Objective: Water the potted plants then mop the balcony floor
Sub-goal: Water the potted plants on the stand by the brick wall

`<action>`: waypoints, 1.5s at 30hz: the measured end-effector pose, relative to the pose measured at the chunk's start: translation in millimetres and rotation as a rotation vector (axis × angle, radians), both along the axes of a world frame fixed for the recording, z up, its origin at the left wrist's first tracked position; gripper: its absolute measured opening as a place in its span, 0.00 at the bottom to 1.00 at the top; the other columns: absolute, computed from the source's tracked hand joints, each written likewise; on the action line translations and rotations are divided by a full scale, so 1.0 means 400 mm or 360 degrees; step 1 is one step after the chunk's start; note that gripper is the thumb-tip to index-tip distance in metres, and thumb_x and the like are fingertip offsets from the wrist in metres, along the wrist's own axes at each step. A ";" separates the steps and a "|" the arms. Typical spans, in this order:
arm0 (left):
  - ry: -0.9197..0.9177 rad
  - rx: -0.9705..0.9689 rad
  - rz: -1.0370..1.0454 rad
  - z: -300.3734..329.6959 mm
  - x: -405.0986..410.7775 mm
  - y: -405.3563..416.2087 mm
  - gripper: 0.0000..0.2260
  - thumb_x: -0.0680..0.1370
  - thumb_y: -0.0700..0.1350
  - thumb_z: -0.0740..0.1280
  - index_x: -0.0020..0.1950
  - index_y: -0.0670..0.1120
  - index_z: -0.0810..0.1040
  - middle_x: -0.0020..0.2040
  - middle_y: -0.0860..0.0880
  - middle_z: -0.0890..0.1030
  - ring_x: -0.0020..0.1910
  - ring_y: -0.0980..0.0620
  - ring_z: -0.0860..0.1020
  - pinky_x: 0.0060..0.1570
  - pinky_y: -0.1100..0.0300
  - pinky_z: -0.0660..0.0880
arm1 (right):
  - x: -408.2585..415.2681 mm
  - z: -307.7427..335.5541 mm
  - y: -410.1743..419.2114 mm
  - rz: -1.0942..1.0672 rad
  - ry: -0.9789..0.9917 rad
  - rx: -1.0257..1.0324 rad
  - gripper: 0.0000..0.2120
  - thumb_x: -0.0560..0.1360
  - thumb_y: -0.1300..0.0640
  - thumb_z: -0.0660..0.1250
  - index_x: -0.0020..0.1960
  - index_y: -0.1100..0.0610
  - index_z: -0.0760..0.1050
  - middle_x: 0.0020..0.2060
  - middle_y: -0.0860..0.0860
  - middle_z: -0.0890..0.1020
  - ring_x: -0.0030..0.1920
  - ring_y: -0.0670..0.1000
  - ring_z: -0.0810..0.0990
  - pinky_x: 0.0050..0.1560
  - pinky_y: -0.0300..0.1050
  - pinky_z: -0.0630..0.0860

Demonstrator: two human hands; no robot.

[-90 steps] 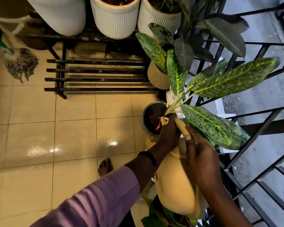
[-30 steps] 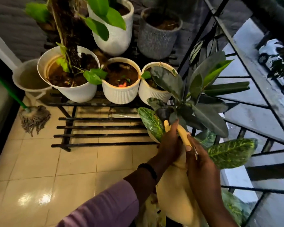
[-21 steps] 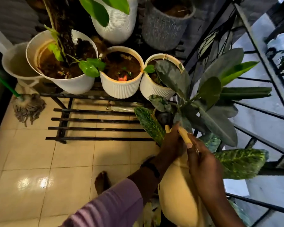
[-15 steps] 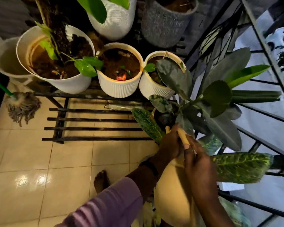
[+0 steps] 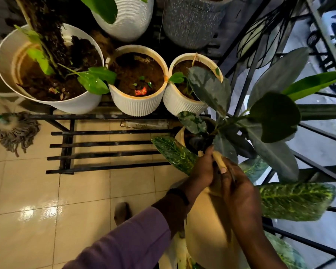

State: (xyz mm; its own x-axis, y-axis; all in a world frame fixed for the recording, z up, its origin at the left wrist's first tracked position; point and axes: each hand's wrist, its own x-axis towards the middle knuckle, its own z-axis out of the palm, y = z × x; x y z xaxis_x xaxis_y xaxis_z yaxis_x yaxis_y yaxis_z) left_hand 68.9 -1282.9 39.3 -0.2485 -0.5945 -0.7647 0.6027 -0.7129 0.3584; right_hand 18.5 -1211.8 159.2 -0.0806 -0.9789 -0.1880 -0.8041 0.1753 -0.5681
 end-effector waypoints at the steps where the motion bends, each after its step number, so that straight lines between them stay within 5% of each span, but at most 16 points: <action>1: -0.0006 -0.0005 -0.0021 0.005 0.004 -0.003 0.19 0.80 0.60 0.62 0.54 0.46 0.84 0.51 0.45 0.86 0.52 0.48 0.84 0.56 0.59 0.80 | 0.001 0.001 -0.006 0.0002 0.0009 0.0001 0.17 0.80 0.55 0.59 0.69 0.48 0.71 0.60 0.47 0.80 0.51 0.40 0.75 0.45 0.20 0.67; 3: -0.0048 0.0040 -0.0006 0.011 0.007 -0.010 0.21 0.80 0.60 0.62 0.60 0.45 0.83 0.61 0.42 0.83 0.63 0.42 0.80 0.69 0.49 0.73 | 0.003 0.003 -0.016 0.0025 0.0005 -0.0003 0.17 0.80 0.56 0.59 0.69 0.49 0.71 0.62 0.48 0.79 0.53 0.40 0.76 0.50 0.23 0.68; 6: -0.0045 0.0070 0.0028 0.010 0.003 -0.020 0.20 0.81 0.59 0.62 0.57 0.45 0.82 0.65 0.39 0.81 0.67 0.40 0.78 0.71 0.46 0.71 | 0.004 0.004 -0.030 0.0046 -0.0002 0.0007 0.17 0.80 0.56 0.60 0.69 0.49 0.71 0.62 0.50 0.79 0.54 0.42 0.76 0.55 0.35 0.71; 11: -0.0314 -0.0229 -0.0208 0.022 0.018 -0.006 0.30 0.83 0.61 0.53 0.74 0.39 0.71 0.72 0.37 0.74 0.72 0.38 0.72 0.73 0.43 0.68 | 0.000 0.005 -0.042 0.0050 -0.0009 -0.0008 0.17 0.80 0.57 0.61 0.68 0.48 0.72 0.59 0.53 0.81 0.52 0.46 0.78 0.52 0.38 0.72; 14: -0.0433 -0.0341 -0.0285 0.037 0.024 0.002 0.26 0.84 0.57 0.55 0.75 0.41 0.70 0.71 0.38 0.75 0.71 0.38 0.74 0.72 0.46 0.70 | -0.004 0.004 -0.041 0.0051 -0.0013 -0.0022 0.18 0.79 0.57 0.61 0.68 0.47 0.71 0.57 0.54 0.83 0.47 0.43 0.79 0.46 0.31 0.72; 18: -0.1132 -0.0762 -0.0576 0.060 0.048 0.011 0.22 0.82 0.43 0.63 0.76 0.50 0.64 0.66 0.39 0.78 0.64 0.39 0.77 0.64 0.47 0.75 | -0.008 0.012 -0.018 0.0031 0.0018 -0.0048 0.19 0.79 0.52 0.60 0.69 0.41 0.69 0.45 0.49 0.85 0.29 0.32 0.75 0.31 0.21 0.68; 21: -0.1306 -0.0958 -0.0456 0.104 0.079 0.024 0.24 0.82 0.37 0.62 0.77 0.49 0.64 0.65 0.40 0.80 0.64 0.41 0.78 0.63 0.45 0.75 | -0.013 0.028 0.003 0.0003 -0.0053 -0.0058 0.19 0.78 0.44 0.58 0.67 0.31 0.65 0.51 0.37 0.79 0.39 0.29 0.77 0.37 0.22 0.71; 24: -0.1407 -0.1059 -0.0375 0.161 0.109 0.025 0.22 0.82 0.39 0.62 0.76 0.50 0.65 0.63 0.41 0.80 0.63 0.43 0.80 0.61 0.45 0.77 | -0.003 0.059 0.007 0.0000 -0.0086 -0.0059 0.18 0.77 0.41 0.57 0.65 0.26 0.63 0.56 0.22 0.70 0.53 0.40 0.80 0.50 0.41 0.79; 27: -0.1483 -0.1218 -0.0236 0.240 0.138 0.014 0.21 0.83 0.42 0.62 0.76 0.50 0.66 0.64 0.44 0.80 0.63 0.47 0.80 0.61 0.50 0.78 | 0.022 0.108 0.001 0.0054 -0.0073 -0.0203 0.18 0.77 0.40 0.55 0.66 0.27 0.63 0.56 0.15 0.65 0.59 0.35 0.74 0.53 0.36 0.73; 30: -0.1530 -0.1378 -0.0096 0.320 0.168 -0.030 0.20 0.83 0.42 0.61 0.75 0.47 0.66 0.62 0.44 0.81 0.61 0.50 0.80 0.60 0.55 0.77 | 0.042 0.156 -0.033 0.0057 -0.0185 -0.0366 0.19 0.78 0.42 0.56 0.67 0.29 0.64 0.60 0.20 0.67 0.62 0.25 0.66 0.58 0.36 0.68; 36: -0.1606 -0.1535 0.0075 0.455 0.186 -0.134 0.22 0.82 0.44 0.66 0.74 0.43 0.68 0.51 0.41 0.84 0.50 0.46 0.82 0.48 0.57 0.77 | 0.069 0.256 -0.126 0.0079 -0.0365 -0.0550 0.17 0.78 0.45 0.57 0.66 0.33 0.68 0.58 0.21 0.70 0.59 0.24 0.68 0.53 0.38 0.71; 41: -0.1584 -0.1510 -0.0017 0.519 0.177 -0.223 0.22 0.82 0.42 0.65 0.75 0.42 0.67 0.56 0.39 0.83 0.57 0.42 0.81 0.55 0.52 0.76 | 0.040 0.338 -0.216 0.0138 -0.0368 -0.0533 0.17 0.78 0.43 0.57 0.67 0.33 0.68 0.58 0.41 0.80 0.48 0.47 0.79 0.48 0.46 0.79; 45: -0.1640 -0.1419 -0.0060 0.551 0.154 -0.291 0.21 0.82 0.40 0.61 0.75 0.42 0.66 0.56 0.37 0.82 0.55 0.39 0.80 0.47 0.57 0.72 | 0.005 0.394 -0.307 0.0220 -0.0262 -0.0475 0.18 0.75 0.38 0.55 0.65 0.30 0.67 0.43 0.47 0.81 0.39 0.47 0.75 0.38 0.39 0.72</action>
